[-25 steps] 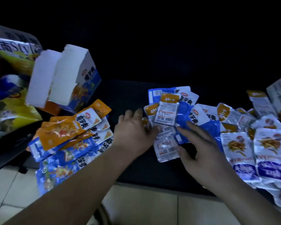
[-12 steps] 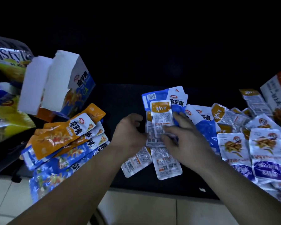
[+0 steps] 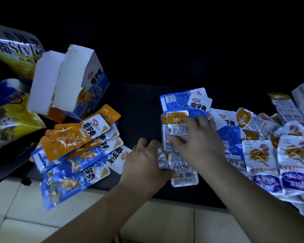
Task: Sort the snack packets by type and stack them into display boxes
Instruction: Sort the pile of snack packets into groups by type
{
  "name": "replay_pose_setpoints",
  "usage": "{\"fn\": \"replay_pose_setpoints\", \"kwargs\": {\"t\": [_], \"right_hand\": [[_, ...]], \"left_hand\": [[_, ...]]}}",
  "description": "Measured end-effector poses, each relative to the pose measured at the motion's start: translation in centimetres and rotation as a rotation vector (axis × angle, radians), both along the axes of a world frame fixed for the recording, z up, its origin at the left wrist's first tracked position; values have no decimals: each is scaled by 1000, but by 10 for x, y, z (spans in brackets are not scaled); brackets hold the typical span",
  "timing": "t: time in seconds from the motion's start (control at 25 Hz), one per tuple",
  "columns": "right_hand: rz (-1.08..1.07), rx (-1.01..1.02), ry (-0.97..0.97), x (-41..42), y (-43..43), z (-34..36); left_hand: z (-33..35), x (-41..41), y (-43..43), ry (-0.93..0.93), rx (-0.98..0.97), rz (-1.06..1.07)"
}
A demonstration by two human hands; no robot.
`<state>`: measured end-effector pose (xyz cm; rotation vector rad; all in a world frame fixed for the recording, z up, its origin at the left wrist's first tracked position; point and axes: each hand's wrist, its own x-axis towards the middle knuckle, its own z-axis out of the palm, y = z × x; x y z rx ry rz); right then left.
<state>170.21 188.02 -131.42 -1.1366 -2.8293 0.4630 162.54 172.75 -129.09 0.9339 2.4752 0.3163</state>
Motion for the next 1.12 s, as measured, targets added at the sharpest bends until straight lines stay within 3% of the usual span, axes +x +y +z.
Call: {"fn": "replay_pose_setpoints", "kwargs": {"t": [0.16, 0.32, 0.4, 0.48, 0.6, 0.68, 0.76, 0.84, 1.0, 1.12], "right_hand": [[39, -9, 82, 6, 1, -6], [31, -78, 126, 17, 3, -9], [24, -105, 167, 19, 5, -9], [15, -155, 220, 23, 8, -6], [14, -252, 236, 29, 15, -4], [59, -262, 204, 34, 17, -2], [101, -245, 179, 37, 15, -2], [110, -240, 171, 40, 15, -2], [98, -313, 197, 41, 21, -1], [134, -268, 217, 43, 18, -2]], "left_hand": [[3, -16, -12, -158, 183, 213], [10, -19, -11, -376, 589, 603], [8, -19, -6, -437, 687, 697], [0, -16, 0, -493, 604, 650], [-10, -11, 8, -320, 416, 425], [-5, -13, 10, -349, 468, 467], [4, -17, 11, -517, 574, 622], [10, -14, 12, -681, 558, 680], [-2, 0, 22, -479, 486, 424], [-2, 8, 33, -527, 494, 383]]}}
